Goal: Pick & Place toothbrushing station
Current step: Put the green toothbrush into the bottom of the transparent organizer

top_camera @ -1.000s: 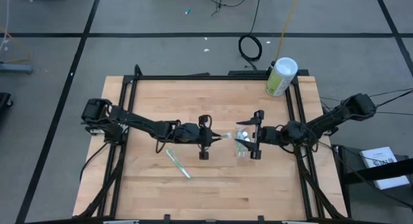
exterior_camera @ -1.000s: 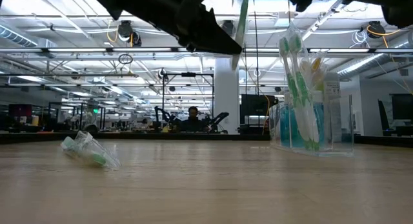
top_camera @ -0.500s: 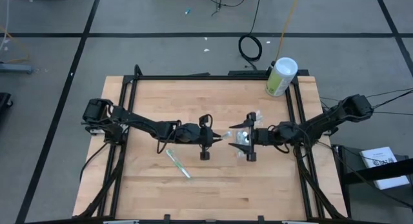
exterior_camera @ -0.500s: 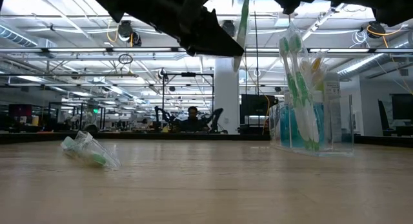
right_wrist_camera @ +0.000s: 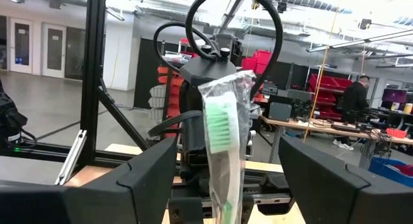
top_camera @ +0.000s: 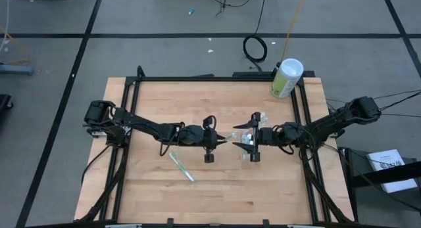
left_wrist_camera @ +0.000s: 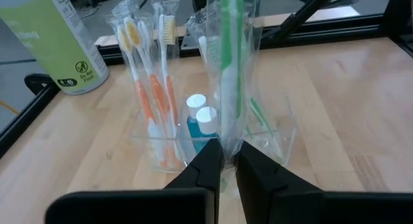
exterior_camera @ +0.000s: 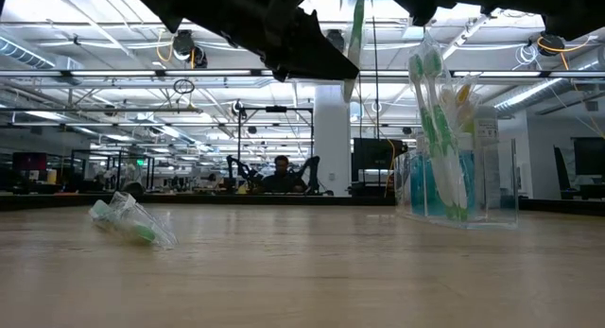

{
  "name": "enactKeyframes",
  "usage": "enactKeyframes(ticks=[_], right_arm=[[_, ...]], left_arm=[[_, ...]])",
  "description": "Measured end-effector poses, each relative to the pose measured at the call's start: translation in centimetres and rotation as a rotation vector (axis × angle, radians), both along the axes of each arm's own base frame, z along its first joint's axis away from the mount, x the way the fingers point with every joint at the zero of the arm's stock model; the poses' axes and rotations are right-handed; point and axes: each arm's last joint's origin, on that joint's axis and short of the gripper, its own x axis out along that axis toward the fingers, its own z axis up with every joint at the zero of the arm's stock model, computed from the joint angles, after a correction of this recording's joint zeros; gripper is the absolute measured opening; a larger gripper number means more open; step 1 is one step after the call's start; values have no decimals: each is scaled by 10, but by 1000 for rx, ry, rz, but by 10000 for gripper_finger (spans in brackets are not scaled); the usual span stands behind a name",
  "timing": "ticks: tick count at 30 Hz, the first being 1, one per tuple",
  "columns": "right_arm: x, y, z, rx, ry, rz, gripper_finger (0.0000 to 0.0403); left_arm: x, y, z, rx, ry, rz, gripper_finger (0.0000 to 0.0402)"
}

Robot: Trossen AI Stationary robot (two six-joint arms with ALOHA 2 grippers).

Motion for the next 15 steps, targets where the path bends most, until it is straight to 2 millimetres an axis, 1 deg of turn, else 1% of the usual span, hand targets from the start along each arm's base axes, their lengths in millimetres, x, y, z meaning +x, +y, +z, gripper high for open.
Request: enactKeyframes(ticks=[9,12,15], right_arm=[[1,0,3,2,-9,0,258],[4,1,4,7,-15,1,258],[11,3,0,-5,13,0,259]], left_arm=[[0,0,0,0,0,0,9],[0,0,0,0,1,0,17],[0,0,0,0,0,0,28]])
